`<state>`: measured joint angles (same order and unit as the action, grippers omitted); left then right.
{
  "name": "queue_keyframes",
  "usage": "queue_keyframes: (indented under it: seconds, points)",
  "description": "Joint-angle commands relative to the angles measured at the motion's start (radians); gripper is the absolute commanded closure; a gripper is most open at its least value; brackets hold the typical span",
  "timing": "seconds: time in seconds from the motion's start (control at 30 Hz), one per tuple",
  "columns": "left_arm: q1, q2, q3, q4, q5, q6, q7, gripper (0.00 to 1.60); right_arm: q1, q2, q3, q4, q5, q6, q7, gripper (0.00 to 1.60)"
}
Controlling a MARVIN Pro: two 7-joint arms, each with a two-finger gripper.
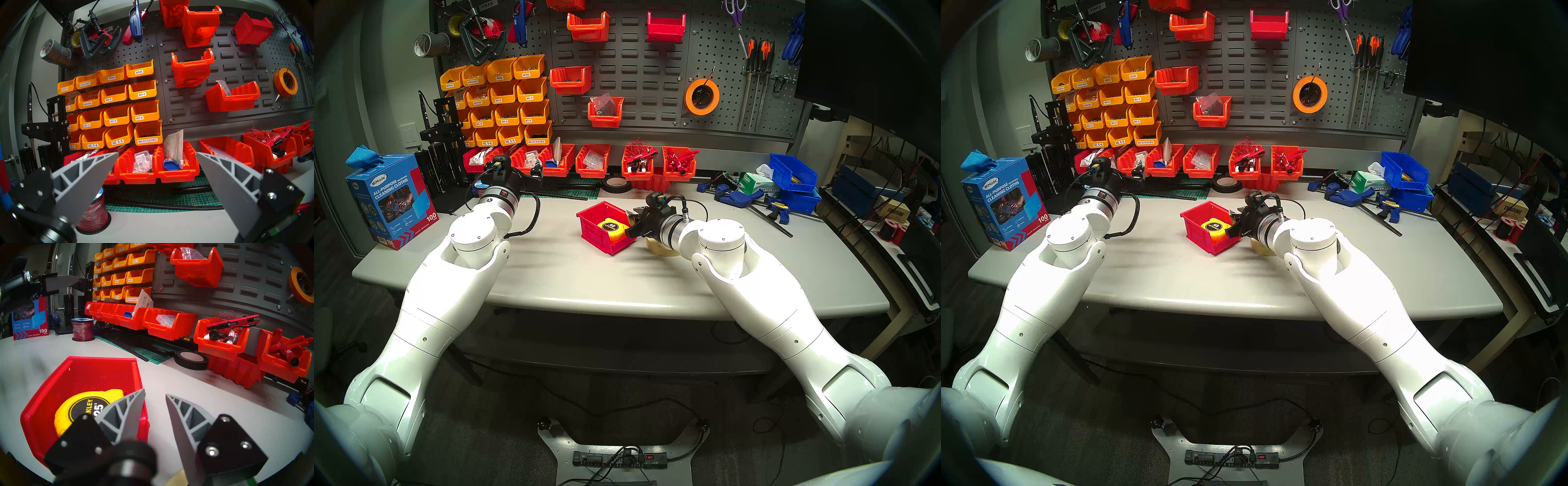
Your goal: Take out tools from the storage box
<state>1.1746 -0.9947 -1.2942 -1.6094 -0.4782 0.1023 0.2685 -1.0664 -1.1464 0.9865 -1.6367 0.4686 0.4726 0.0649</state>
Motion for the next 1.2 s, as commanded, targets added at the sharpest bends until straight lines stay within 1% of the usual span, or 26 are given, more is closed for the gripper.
queue_keyframes:
  seconds: [0.0, 0.03, 0.1, 0.23, 0.5, 0.57, 0.63, 0.67, 0.73, 0.77, 0.83, 0.87, 0.9, 0.93, 0.97, 1.07, 1.13, 1.17]
  points:
    - [-0.015, 0.002, -0.007, -0.008, 0.000, 0.000, 0.000, 0.00, 0.012, 0.008, -0.005, 0.025, 0.000, 0.011, 0.017, 0.68]
    - [-0.015, 0.002, -0.007, -0.008, 0.000, 0.000, 0.000, 0.00, 0.014, 0.008, -0.005, 0.027, 0.001, 0.011, 0.019, 0.68]
    - [-0.015, 0.002, -0.007, -0.008, 0.000, 0.000, 0.000, 0.00, 0.018, 0.006, -0.006, 0.030, 0.002, 0.010, 0.023, 0.51]
    - [-0.015, 0.002, -0.007, -0.008, 0.000, 0.000, 0.000, 0.00, 0.022, 0.004, -0.007, 0.031, 0.004, 0.009, 0.027, 0.46]
    - [-0.015, 0.002, -0.007, -0.008, 0.000, 0.000, 0.000, 0.00, 0.012, 0.011, -0.006, 0.035, 0.012, -0.001, 0.035, 0.51]
    - [-0.015, 0.002, -0.007, -0.008, 0.000, 0.000, 0.000, 0.00, 0.005, 0.011, -0.006, 0.038, 0.016, -0.007, 0.040, 0.56]
    - [-0.015, 0.002, -0.007, -0.008, 0.000, 0.000, 0.000, 0.00, 0.001, 0.012, -0.006, 0.041, 0.019, -0.014, 0.045, 0.64]
    - [-0.015, 0.002, -0.007, -0.008, 0.000, 0.000, 0.000, 0.00, 0.000, 0.012, -0.007, 0.042, 0.020, -0.017, 0.045, 0.80]
    - [-0.015, 0.002, -0.007, -0.008, 0.000, 0.000, 0.000, 0.00, -0.002, 0.012, -0.006, 0.044, 0.022, -0.022, 0.049, 0.83]
    - [-0.015, 0.002, -0.007, -0.008, 0.000, 0.000, 0.000, 0.00, -0.004, 0.012, -0.007, 0.051, 0.024, -0.034, 0.055, 1.03]
    - [-0.015, 0.002, -0.007, -0.008, 0.000, 0.000, 0.000, 0.00, -0.007, 0.011, -0.007, 0.062, 0.025, -0.044, 0.058, 1.36]
    - [-0.015, 0.002, -0.007, -0.008, 0.000, 0.000, 0.000, 0.00, -0.007, 0.011, -0.007, 0.062, 0.025, -0.044, 0.058, 1.36]
    - [-0.015, 0.002, -0.007, -0.008, 0.000, 0.000, 0.000, 0.00, -0.008, 0.011, -0.007, 0.068, 0.026, -0.048, 0.060, 1.54]
    - [-0.015, 0.002, -0.007, -0.008, 0.000, 0.000, 0.000, 0.00, -0.008, 0.011, -0.007, 0.068, 0.026, -0.048, 0.060, 1.54]
    - [-0.015, 0.002, -0.007, -0.008, 0.000, 0.000, 0.000, 0.00, -0.008, 0.012, -0.007, 0.070, 0.027, -0.050, 0.060, 1.60]
    - [-0.015, 0.002, -0.007, -0.008, 0.000, 0.000, 0.000, 0.00, -0.016, 0.018, -0.009, 0.070, 0.015, -0.075, 0.054, 1.60]
    - [-0.015, 0.002, -0.007, -0.008, 0.000, 0.000, 0.000, 0.00, -0.024, 0.022, -0.008, 0.064, -0.003, -0.104, 0.036, 1.60]
    - [-0.015, 0.002, -0.007, -0.008, 0.000, 0.000, 0.000, 0.00, -0.022, 0.032, -0.021, 0.059, -0.036, -0.128, 0.026, 1.60]
